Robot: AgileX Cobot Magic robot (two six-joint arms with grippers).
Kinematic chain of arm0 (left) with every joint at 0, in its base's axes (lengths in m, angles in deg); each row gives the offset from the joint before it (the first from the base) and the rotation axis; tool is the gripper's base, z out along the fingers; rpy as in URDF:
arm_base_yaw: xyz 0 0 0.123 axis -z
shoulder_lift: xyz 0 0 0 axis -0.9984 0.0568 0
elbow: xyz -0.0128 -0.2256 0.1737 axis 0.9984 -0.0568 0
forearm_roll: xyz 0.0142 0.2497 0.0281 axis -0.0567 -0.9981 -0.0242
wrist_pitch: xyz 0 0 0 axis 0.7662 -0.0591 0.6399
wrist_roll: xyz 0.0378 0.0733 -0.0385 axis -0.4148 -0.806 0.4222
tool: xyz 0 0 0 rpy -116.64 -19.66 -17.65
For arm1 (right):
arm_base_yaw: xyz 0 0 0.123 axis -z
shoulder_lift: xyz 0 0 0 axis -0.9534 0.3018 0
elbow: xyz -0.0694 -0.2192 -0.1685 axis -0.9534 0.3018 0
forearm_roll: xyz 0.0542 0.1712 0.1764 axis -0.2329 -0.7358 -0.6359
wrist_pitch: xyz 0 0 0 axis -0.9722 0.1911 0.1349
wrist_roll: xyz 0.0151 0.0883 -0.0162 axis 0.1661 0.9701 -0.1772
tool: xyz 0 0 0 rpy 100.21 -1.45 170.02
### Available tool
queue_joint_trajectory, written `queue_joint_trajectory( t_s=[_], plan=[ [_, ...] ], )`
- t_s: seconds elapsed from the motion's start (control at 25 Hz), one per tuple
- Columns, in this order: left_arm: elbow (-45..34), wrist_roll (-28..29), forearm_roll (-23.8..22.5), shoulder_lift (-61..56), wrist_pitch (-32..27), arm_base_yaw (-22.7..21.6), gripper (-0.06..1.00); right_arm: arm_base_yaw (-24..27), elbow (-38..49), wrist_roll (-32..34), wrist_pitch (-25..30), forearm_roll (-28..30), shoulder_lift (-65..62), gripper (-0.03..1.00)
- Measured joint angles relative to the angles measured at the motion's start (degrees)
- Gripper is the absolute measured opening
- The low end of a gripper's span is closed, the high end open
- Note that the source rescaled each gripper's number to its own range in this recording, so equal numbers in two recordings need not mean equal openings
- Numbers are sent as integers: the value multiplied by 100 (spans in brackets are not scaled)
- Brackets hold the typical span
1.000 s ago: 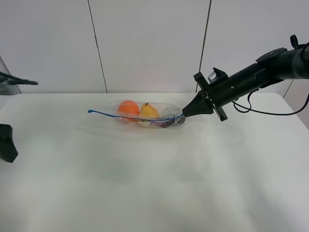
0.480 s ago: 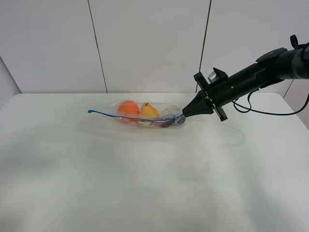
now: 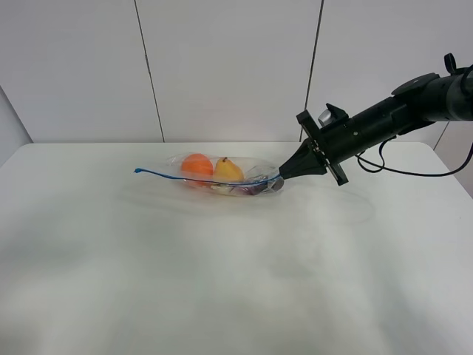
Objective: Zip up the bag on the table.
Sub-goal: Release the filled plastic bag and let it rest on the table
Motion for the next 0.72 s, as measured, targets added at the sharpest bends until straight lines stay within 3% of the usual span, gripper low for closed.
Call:
queue_joint_trajectory(
  t_s=[0.2, 0.32, 0.4, 0.52, 0.6, 0.72],
  plan=[
    [0, 10, 2, -778, 0, 87, 100, 0, 0, 0, 0, 1, 0, 0],
    [0, 10, 7, -1279, -5, 87, 100, 0, 0, 5, 0, 7, 0, 7],
    [0, 10, 7, -1520, -18, 87, 100, 0, 0, 27, 6, 63, 0, 21],
    [-31, 12, 17, -1577, -27, 87, 100, 0, -7, 53, 13, 370, -26, 60],
    [-44, 12, 22, -1577, -27, 87, 100, 0, -129, 162, 20, 822, -70, 79],
    [-51, 12, 22, -1577, -27, 87, 100, 0, -549, 689, 15, 2008, -197, 89]
  ],
)
